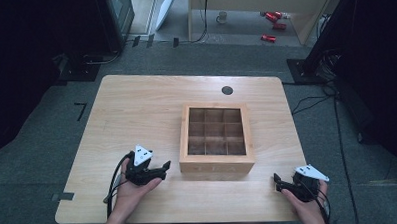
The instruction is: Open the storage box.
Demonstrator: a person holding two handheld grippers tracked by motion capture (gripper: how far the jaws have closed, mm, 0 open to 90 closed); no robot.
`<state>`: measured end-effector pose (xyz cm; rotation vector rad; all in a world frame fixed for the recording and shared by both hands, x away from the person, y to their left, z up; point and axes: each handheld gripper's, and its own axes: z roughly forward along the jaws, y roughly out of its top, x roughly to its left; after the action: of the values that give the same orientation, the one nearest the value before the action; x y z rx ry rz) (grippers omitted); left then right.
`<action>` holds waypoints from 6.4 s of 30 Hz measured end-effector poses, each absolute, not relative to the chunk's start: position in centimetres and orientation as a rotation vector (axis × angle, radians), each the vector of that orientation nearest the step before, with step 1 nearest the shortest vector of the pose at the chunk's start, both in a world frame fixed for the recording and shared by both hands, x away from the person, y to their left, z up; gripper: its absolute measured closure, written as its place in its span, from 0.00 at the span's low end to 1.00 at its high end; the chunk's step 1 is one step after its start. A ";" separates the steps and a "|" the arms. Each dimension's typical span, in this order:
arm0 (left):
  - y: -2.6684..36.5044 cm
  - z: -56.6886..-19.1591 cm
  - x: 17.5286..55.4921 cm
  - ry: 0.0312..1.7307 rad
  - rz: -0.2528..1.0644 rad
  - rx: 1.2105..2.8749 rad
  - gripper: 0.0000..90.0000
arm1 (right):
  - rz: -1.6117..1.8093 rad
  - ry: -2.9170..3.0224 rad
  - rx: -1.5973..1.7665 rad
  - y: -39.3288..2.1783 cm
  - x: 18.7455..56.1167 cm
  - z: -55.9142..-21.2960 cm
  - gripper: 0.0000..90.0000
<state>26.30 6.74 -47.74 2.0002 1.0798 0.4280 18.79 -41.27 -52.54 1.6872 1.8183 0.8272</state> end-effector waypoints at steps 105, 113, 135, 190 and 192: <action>3.5 -46.7 25.7 0.908 0.180 2.017 0.74 | 1.249 1.869 1.509 -31.5 20.7 -48.7 0.32; 3.6 -46.7 25.8 0.906 0.170 2.011 0.74 | 1.234 1.866 1.476 -31.3 20.6 -48.6 0.33; 9.3 -48.5 25.8 1.124 0.333 2.007 0.23 | 1.241 1.884 1.402 -31.4 21.3 -46.5 0.31; 20.4 -51.7 24.8 1.432 0.609 1.962 0.21 | 1.312 1.818 1.123 -32.8 28.3 -38.4 0.23; 20.4 -51.7 24.8 1.430 0.611 1.964 0.21 | 1.310 1.816 1.123 -32.8 28.6 -38.4 0.23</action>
<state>24.80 20.39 -51.74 1.9643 1.4305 0.6110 28.56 -32.79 -38.43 1.1232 1.8158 1.3098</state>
